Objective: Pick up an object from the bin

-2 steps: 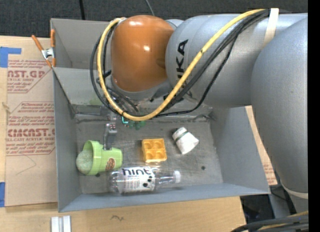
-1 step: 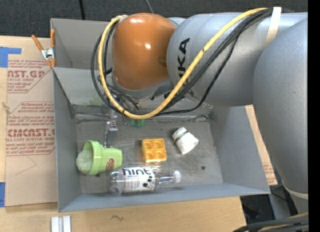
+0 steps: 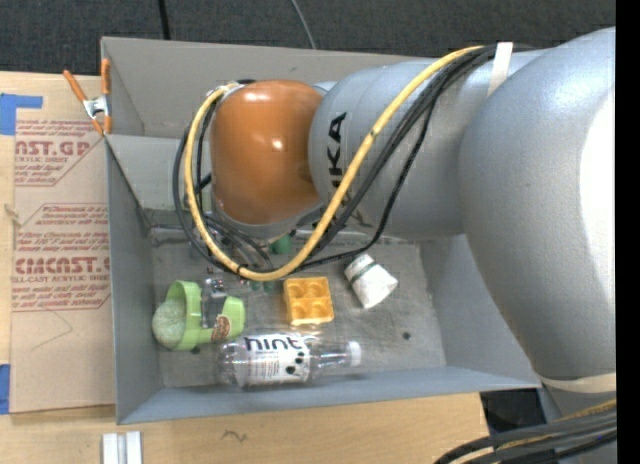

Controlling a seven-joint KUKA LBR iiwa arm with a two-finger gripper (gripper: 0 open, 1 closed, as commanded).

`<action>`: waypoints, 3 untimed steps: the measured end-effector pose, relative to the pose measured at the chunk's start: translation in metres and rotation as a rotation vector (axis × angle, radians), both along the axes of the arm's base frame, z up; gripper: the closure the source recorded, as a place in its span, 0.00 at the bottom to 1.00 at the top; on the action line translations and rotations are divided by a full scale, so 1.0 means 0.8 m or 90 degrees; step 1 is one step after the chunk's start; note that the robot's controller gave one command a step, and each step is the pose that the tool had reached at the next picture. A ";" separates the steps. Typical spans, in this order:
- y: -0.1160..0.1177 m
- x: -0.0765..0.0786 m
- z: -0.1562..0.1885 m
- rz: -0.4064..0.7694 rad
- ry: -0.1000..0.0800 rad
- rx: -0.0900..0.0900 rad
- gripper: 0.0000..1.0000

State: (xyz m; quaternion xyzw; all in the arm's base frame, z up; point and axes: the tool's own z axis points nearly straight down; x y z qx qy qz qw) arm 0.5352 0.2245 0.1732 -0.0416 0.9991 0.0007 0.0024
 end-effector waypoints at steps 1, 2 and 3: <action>0.025 -0.049 -0.030 0.054 0.003 -0.001 0.00; 0.023 0.012 -0.021 0.044 0.000 0.000 0.00; 0.016 -0.032 -0.109 0.041 0.000 0.001 0.00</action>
Offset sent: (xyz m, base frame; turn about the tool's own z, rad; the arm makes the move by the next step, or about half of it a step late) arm 0.0075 0.0174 -0.0170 -0.0704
